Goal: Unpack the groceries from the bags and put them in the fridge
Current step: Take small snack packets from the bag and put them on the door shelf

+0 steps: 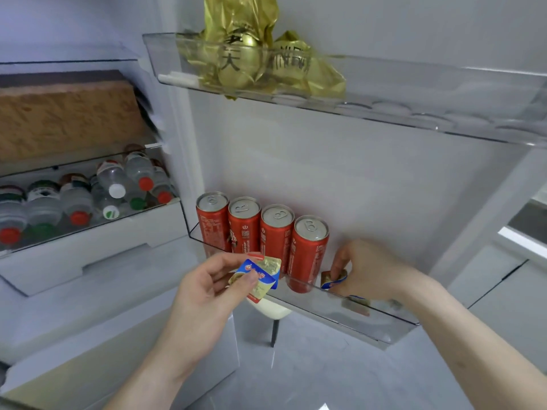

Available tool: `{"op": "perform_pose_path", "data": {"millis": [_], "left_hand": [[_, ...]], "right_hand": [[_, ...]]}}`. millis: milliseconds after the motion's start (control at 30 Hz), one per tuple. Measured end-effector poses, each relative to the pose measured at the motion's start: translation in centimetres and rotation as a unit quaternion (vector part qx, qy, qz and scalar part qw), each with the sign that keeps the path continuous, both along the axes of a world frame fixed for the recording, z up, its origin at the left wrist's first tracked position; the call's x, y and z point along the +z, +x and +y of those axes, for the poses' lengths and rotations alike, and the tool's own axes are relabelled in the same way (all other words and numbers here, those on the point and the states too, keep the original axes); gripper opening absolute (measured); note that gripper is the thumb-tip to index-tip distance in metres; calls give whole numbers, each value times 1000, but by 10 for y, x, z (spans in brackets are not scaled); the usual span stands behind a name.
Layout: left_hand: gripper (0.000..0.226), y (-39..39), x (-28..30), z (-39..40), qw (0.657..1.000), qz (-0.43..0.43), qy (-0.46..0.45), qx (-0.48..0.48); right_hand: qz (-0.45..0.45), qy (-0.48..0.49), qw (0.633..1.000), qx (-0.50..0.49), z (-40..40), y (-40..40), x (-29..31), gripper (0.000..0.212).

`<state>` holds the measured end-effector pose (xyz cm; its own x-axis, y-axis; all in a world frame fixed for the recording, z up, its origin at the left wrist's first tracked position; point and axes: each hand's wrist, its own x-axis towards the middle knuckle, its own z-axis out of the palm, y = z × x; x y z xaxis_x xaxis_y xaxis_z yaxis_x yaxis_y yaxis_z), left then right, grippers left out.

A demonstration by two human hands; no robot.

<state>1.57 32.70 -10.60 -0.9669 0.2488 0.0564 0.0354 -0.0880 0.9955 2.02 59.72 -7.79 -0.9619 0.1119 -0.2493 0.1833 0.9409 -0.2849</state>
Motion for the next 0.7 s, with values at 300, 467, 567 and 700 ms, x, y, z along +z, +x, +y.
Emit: {"op": "perform_pose_path", "data": {"millis": [300, 467, 567, 700], "left_hand": [[29, -7, 7, 6, 999, 2, 2, -48], [22, -4, 14, 24, 996, 11, 24, -88], [23, -2, 15, 40, 993, 19, 26, -115], [18, -1, 15, 55, 990, 13, 33, -134]], "right_hand": [[21, -18, 999, -23, 7, 9, -8, 21], [105, -284, 951, -61, -7, 49, 40, 4], [122, -366, 922, -34, -21, 59, 56, 12], [173, -315, 932, -53, -21, 58, 52, 14]]}}
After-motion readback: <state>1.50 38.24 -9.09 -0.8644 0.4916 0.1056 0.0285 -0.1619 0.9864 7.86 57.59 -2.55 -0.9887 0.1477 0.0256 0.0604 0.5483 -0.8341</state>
